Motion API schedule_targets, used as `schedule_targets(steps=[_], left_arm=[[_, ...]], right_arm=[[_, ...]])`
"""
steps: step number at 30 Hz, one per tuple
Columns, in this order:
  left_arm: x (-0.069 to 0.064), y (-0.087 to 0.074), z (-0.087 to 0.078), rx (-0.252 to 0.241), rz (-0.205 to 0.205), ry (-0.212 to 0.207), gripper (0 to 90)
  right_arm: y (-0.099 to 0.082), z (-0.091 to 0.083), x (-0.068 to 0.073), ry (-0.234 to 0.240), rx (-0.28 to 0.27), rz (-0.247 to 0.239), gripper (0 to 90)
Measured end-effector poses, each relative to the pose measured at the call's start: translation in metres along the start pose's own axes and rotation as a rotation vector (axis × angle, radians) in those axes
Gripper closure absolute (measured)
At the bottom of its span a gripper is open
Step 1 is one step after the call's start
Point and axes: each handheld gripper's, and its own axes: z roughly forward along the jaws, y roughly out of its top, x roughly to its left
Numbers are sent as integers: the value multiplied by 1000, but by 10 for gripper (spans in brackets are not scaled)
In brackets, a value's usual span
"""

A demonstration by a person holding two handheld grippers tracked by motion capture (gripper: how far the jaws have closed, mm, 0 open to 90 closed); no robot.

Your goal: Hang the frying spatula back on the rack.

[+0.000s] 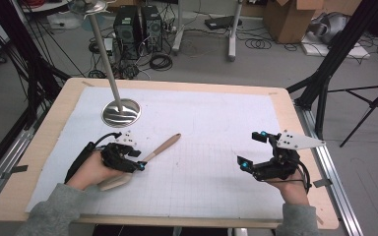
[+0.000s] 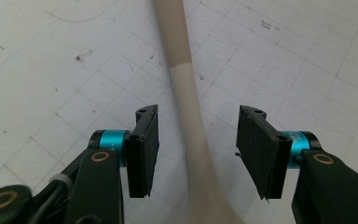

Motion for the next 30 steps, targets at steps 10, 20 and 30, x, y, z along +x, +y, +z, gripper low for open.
schedule_targets(steps=[10, 20, 30], left_arm=[[2, -1, 6, 31, -16, 3, 533], [3, -1, 10, 57, -18, 8, 577], [-2, -1, 11, 58, 26, 18, 671]], right_arm=[[0, -1, 1, 0, 5, 9, 23], [-1, 0, 1, 3, 6, 9, 23], [-1, 1, 1, 6, 12, 10, 23]])
